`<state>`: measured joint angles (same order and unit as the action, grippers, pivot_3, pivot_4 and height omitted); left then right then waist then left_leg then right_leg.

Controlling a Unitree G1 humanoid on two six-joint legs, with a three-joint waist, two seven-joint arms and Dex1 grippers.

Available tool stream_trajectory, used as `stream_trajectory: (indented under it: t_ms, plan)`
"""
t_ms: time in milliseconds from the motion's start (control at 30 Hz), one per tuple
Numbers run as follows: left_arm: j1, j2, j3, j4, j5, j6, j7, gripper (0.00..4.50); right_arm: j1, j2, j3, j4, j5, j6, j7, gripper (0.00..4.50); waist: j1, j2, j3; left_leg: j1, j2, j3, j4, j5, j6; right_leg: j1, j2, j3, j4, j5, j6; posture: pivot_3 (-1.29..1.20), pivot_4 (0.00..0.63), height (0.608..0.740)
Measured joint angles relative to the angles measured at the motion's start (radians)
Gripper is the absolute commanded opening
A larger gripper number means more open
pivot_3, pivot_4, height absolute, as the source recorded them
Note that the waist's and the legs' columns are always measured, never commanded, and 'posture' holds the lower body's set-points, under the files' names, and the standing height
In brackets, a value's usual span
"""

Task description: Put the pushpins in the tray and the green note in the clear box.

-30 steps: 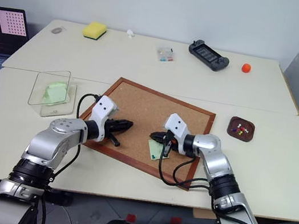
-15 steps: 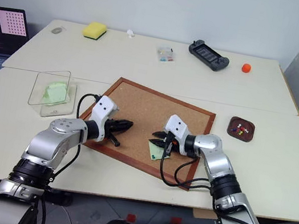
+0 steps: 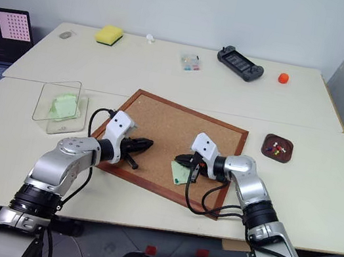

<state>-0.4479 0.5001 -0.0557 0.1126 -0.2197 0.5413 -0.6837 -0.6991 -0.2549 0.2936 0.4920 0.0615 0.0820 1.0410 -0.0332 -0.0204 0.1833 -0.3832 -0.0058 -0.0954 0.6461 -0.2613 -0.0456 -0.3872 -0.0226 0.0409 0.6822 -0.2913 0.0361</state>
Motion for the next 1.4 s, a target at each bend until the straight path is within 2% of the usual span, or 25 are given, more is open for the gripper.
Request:
stream_trajectory:
  t_ms: [433,767,833,933,1100,1267,1400]
  plan:
    - [-0.014,-0.014,-0.027,0.021,0.030,-0.022,0.020,0.00,0.020,-0.044,-0.024,-0.094,0.053,0.103,0.041,0.01,0.004,0.000,0.000,0.000,-0.001,0.000,0.000,0.000,0.000,0.000,-0.001,0.000,0.000,0.000,0.000,0.00,0.150,0.740]
    - [-0.021,-0.017,-0.035,0.089,0.047,-0.078,0.041,0.00,0.064,-0.082,-0.087,-0.278,0.118,0.203,0.011,0.01,0.001,0.004,-0.003,0.011,-0.001,-0.001,0.000,0.000,0.000,0.011,0.001,0.000,0.000,0.000,0.000,0.00,0.150,0.740]
    - [-0.022,-0.017,-0.036,0.099,0.052,-0.084,0.042,0.00,0.064,-0.087,-0.113,-0.308,0.128,0.226,-0.013,0.01,0.000,0.004,-0.003,0.017,-0.001,0.000,-0.001,0.000,0.000,0.017,0.001,0.000,0.000,0.000,0.001,0.00,0.150,0.740]
    - [-0.022,-0.018,-0.037,0.099,0.056,-0.085,0.042,0.00,0.064,-0.094,-0.153,-0.338,0.154,0.257,-0.050,0.01,0.000,0.004,-0.003,0.017,0.000,0.000,-0.001,0.000,0.000,0.017,0.002,0.000,0.000,0.000,0.001,0.00,0.150,0.740]
    - [-0.024,-0.018,-0.043,0.098,0.062,-0.085,0.042,0.00,0.071,-0.170,-0.267,-0.368,0.172,0.307,-0.150,0.01,0.001,0.004,-0.003,0.017,0.000,0.000,-0.001,0.000,0.000,0.017,0.001,0.000,0.000,0.000,0.001,0.00,0.150,0.740]
    - [-0.026,-0.018,-0.047,0.098,0.070,-0.086,0.043,0.00,0.072,-0.279,-0.364,-0.193,0.089,0.288,-0.341,0.01,0.001,0.005,-0.004,0.017,-0.001,0.004,-0.001,0.000,0.000,0.017,0.001,0.002,-0.001,0.000,0.001,0.00,0.150,0.740]
    - [-0.025,-0.016,-0.045,0.105,0.073,-0.086,0.042,0.00,0.044,-0.304,-0.410,-0.050,0.070,0.272,-0.424,0.01,-0.004,0.008,-0.005,0.018,0.000,0.011,-0.002,0.000,0.000,0.016,0.002,0.003,-0.001,0.000,0.001,0.00,0.150,0.740]
